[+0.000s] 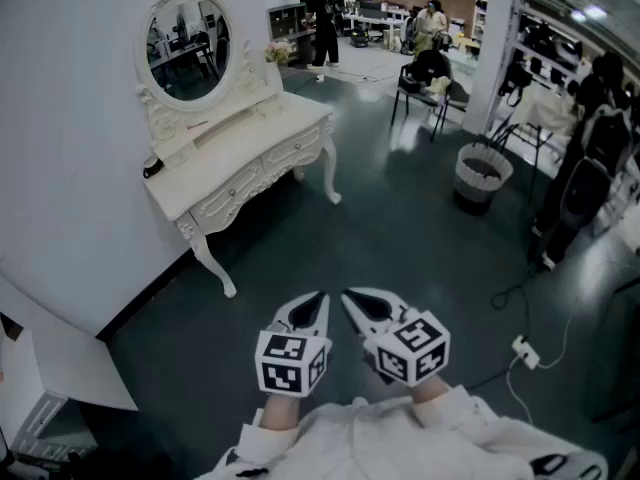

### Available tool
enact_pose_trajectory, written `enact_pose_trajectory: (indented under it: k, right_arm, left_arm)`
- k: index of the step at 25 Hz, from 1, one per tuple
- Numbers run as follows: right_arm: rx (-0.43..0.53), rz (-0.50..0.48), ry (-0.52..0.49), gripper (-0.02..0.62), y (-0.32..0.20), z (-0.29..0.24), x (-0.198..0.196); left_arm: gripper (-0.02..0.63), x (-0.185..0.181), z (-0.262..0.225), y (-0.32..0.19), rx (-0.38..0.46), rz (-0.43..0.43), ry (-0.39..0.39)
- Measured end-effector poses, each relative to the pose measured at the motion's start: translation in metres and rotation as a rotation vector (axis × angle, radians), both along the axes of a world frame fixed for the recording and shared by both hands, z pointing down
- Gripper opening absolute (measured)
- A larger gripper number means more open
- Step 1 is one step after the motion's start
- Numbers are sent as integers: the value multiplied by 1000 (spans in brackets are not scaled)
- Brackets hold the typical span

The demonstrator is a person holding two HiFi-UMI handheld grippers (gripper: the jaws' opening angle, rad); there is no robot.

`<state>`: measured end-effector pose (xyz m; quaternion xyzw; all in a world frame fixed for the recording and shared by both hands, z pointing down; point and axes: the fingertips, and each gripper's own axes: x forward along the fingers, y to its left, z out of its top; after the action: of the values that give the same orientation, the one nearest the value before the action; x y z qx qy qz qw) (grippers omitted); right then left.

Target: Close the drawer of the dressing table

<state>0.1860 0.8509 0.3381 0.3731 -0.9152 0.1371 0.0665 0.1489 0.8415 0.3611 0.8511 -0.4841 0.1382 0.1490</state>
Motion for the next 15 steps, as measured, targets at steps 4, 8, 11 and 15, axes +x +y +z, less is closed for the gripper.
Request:
enact_pose_trajectory:
  k: [4,8,11,15]
  right_arm:
    - [-6,-1,9,6,-2,9,2]
    - [-19,0,10,6,0,11,2]
    - [-19,-7,12,6,2,12,2]
    - [-15,-42,4,6,6,11,-2]
  left_arm:
    - [9,1,5,-2,-7,2,0]
    - [9,1,8,1,-18,7,0]
    - [9,2,9,3,-20,4,1]
    - [9,5,11,4,-26,14,5]
